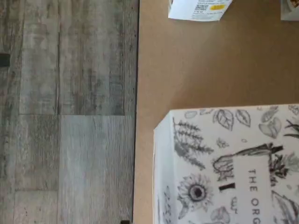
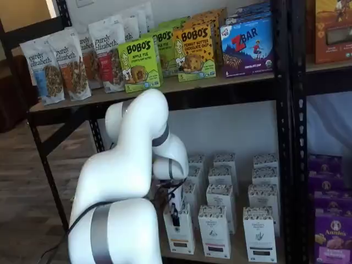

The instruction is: Pick up the white box with a yellow strip in the middle, on the bottom shelf, the fourth box from the left

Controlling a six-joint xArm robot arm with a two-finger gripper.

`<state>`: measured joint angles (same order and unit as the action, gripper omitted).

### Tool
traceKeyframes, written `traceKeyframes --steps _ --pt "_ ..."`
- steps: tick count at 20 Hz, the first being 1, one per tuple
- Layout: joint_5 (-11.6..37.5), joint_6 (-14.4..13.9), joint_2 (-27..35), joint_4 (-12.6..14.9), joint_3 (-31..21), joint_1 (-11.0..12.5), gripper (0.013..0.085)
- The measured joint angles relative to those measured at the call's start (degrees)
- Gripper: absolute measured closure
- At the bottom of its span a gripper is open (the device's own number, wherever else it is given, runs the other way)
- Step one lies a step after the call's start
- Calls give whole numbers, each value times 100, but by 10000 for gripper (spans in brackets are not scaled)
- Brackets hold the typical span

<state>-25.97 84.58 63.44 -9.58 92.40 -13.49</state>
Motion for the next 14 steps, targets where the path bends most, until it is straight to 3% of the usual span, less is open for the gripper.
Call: traceKeyframes --steps 10,14 --pt "89 6 114 -18 71 -15 130" --pt "54 39 123 -49 87 -7 250"
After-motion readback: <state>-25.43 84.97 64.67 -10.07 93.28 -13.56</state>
